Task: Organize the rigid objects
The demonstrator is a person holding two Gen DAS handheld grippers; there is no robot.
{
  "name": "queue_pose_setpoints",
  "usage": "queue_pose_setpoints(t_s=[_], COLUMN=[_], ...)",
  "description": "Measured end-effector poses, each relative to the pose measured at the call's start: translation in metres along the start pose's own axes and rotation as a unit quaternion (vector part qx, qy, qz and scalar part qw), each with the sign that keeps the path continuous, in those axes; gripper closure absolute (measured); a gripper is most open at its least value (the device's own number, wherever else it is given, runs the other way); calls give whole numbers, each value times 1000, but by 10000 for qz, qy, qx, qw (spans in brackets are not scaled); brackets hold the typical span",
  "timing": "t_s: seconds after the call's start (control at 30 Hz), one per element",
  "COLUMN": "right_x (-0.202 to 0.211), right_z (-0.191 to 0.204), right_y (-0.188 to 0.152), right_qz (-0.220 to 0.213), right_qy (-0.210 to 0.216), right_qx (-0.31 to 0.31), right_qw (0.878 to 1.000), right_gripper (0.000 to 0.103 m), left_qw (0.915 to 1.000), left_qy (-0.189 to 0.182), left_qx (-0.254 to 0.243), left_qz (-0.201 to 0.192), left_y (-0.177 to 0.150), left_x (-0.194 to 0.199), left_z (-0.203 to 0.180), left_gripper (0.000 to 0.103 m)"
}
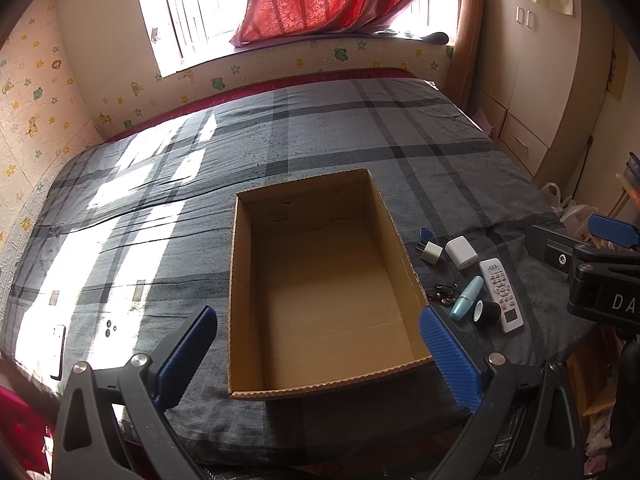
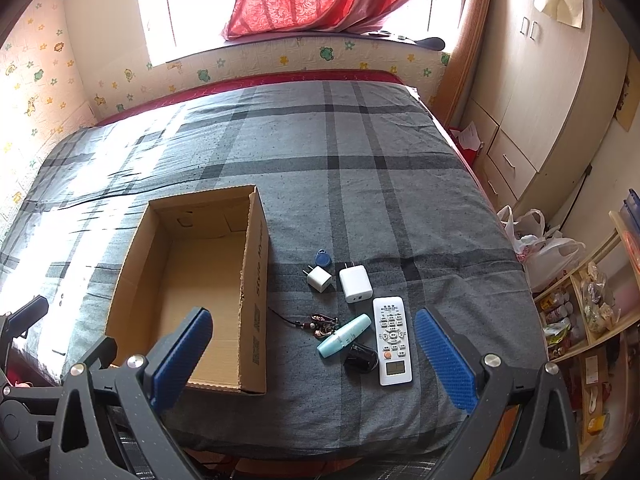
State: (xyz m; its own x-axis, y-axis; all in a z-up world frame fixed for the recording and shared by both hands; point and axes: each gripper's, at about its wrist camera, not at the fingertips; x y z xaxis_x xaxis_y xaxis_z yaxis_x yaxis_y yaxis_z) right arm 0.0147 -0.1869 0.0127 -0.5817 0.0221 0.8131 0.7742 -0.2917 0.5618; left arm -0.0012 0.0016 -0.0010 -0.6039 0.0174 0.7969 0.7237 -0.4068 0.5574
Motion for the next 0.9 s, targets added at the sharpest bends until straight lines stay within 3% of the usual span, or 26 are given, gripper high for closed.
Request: queue_pose_setpoints(t_s=[0.9], right_x=[3], right_z=[2], right_y=[3], right_qz=[-34], right_qy=[-11], right_qx=[21], right_qw=[10000], right_gripper=[0], left_qw=[10000], left_qy=[1], left_qx=[-69], left_qz=[-19], left_y=[2], left_x=[0], left_z=[1], left_gripper=[0])
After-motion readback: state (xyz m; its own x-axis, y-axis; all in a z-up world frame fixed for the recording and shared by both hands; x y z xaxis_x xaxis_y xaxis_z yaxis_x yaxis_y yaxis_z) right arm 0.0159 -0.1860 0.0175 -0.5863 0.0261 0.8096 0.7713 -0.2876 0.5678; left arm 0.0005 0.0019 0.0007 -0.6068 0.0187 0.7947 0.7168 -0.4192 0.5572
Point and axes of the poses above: each gripper's, at about its wrist camera, not at the fingertips, and x roughly against the way its jaws point, z to its left, y to its top, and after that the axes turned 15 degrees about -x, right-handed
